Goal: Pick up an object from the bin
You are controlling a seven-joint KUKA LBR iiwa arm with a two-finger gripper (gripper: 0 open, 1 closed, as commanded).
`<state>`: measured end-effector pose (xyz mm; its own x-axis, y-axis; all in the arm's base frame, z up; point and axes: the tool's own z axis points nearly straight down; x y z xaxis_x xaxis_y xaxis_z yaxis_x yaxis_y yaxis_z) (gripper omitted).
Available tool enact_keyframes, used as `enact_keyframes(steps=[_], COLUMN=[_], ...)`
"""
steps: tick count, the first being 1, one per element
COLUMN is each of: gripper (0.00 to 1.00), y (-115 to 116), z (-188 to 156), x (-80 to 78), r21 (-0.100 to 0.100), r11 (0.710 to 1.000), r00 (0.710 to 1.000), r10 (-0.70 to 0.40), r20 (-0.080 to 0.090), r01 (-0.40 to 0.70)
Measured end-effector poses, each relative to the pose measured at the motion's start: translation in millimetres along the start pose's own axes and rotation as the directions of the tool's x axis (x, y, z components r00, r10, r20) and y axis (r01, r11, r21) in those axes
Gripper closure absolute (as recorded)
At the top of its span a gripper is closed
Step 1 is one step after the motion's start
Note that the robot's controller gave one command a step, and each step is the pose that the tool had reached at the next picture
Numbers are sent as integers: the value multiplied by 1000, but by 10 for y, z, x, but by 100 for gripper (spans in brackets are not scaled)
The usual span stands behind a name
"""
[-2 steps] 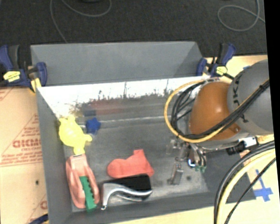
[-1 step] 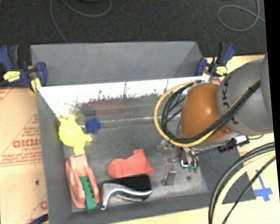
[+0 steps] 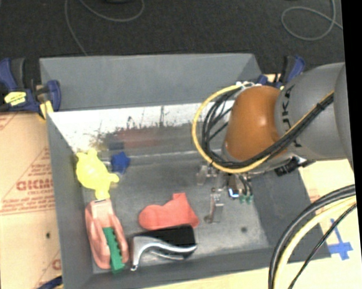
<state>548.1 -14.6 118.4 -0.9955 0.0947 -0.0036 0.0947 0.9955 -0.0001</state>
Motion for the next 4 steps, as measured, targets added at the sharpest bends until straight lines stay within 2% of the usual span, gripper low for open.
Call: enact_keyframes(steps=[1, 2, 3, 4], gripper=[0, 0, 0, 0], y=[132, 208, 311, 468], z=[-74, 179, 341, 386], x=[-139, 174, 295, 262], r21=[-3, 0, 1, 15], r11=[988, 998, 997, 972], r00=[988, 998, 997, 972], r10=[152, 58, -72, 234], r20=[13, 7, 6, 12], r01=[-152, -58, 72, -234])
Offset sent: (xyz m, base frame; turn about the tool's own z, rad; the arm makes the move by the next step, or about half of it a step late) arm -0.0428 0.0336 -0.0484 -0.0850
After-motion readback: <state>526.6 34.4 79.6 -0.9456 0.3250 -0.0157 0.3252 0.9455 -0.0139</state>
